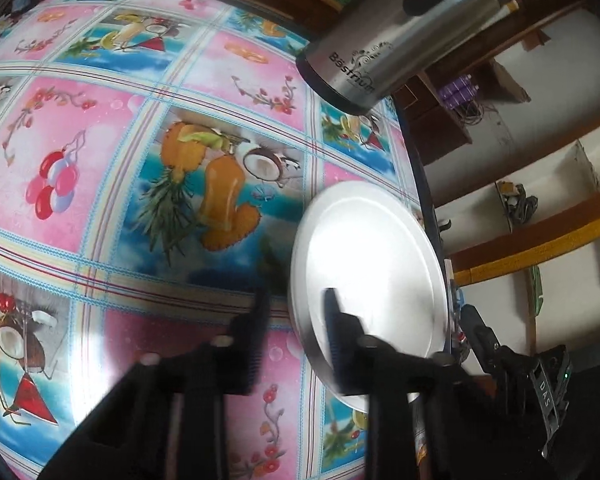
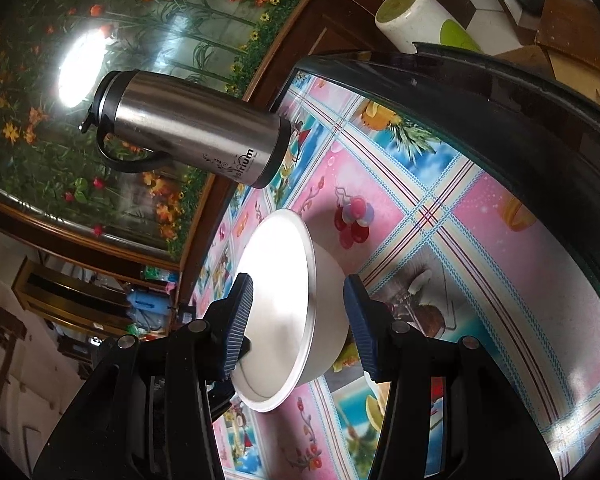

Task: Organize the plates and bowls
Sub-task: 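Close the left tool on the rim of the white foam plate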

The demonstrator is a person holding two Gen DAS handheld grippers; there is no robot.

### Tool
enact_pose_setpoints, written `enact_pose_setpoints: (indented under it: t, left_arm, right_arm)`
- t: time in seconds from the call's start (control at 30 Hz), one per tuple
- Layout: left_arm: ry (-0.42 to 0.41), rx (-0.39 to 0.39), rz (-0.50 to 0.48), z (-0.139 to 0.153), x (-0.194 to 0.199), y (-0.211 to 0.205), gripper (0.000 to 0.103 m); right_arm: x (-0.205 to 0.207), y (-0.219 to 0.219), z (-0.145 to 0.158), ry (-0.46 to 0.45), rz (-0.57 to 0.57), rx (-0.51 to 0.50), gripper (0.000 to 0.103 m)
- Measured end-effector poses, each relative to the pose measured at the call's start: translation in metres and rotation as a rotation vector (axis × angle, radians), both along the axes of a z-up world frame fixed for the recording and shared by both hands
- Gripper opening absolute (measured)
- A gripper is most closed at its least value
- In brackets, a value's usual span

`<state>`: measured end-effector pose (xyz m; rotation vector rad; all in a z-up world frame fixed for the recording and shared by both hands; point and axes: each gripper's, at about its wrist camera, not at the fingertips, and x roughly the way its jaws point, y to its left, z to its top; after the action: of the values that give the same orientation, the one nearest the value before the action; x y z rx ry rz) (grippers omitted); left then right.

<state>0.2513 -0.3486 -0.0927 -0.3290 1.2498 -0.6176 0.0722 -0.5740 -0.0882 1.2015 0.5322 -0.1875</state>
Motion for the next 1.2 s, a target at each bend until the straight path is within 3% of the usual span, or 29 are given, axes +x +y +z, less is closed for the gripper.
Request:
enact_pose_setpoints:
  t: [0.13, 0.27, 0.4, 0.53, 0.83, 1.2]
  left_arm:
    - [-0.018, 0.008, 0.0, 0.004, -0.002, 0.0, 0.01]
    - [-0.053, 0.02, 0.01, 0.011, -0.003, 0.002, 0.008]
    - [-0.048, 0.037, -0.001, 0.008, -0.002, 0.001, 0.007]
    - [-0.046, 0.057, -0.012, 0.006, -0.002, -0.001, 0.007]
    - [-0.064, 0.1, -0.014, 0.01, -0.01, 0.009, 0.007]
    - [-0.052, 0.137, 0.041, 0.01, -0.031, 0.063, 0.007]
  right_arm:
    - [0.001, 0.0, -0.002, -0.012, 0.005, 0.02, 0.047]
    - [0.005, 0.001, -0.006, -0.007, 0.026, 0.045, 0.044]
    - [0.006, 0.003, -0.005, 0.022, 0.017, 0.002, 0.014]
    - [0.005, 0.003, -0.005, 0.056, 0.003, -0.035, 0.008]
    - [0.009, 0.012, -0.001, 0.082, 0.027, -0.091, 0.006]
    - [0.013, 0.046, -0.008, 0.077, 0.11, -0.037, 0.007]
